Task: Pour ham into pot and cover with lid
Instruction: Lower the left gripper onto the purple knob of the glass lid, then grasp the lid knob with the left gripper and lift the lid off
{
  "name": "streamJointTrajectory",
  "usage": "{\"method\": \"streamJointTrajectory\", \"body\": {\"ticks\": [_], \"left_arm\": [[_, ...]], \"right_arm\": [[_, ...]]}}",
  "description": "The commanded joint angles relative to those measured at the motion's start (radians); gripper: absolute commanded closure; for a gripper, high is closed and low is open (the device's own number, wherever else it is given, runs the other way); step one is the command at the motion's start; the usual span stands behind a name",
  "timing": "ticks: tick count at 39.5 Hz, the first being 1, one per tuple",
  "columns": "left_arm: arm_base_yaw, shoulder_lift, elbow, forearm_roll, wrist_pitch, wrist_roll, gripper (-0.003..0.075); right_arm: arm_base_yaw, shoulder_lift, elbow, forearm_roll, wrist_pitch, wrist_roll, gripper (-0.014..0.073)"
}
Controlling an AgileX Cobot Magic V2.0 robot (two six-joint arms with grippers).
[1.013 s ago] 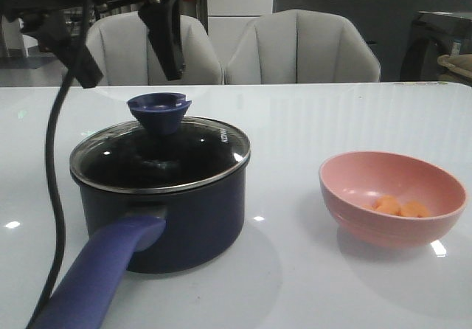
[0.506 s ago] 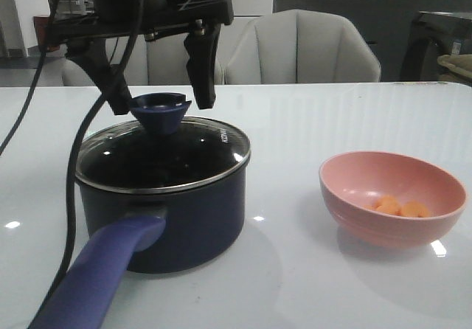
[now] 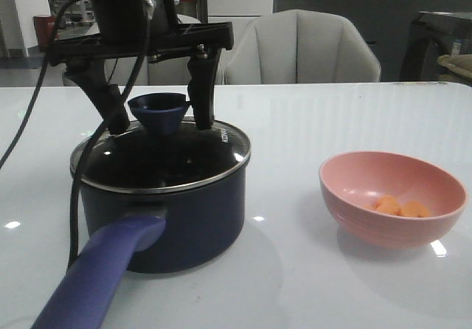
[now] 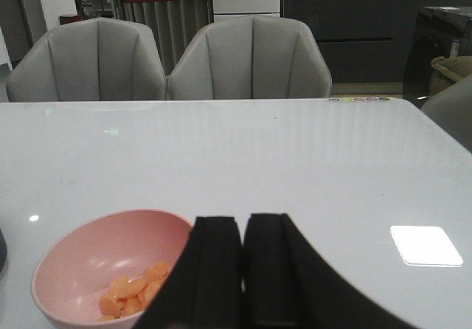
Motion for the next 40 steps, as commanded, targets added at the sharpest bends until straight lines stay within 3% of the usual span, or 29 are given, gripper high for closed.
{"method": "streamJointTrajectory", "body": {"ticks": [1,11,26,40], "left_arm": [[-0.008,-0.031,-0.030,-0.008,-0.017,-0.013,0.0112],[-0.008,-0.005,-0.030,-0.021,-0.017,-0.013,0.0138],[-0.008,-0.005,-0.030,-0.021,-0.009,-0.013,0.0440],[-0.008,-0.005,-0.095,-0.002,0.006,-0.009,0.0459]], "right_arm": [[-0.007,-0.020,0.010,-0.009,-0.071,-0.004,0.0445],[-0.007,-0.020,0.010,-0.009,-0.071,-0.004,0.0445],[-0.007,-0.020,0.010,-0.009,-0.071,-0.004,0.0445],[-0.007,-0.020,0.010,-0.009,-0.071,-0.004,0.0445]]}}
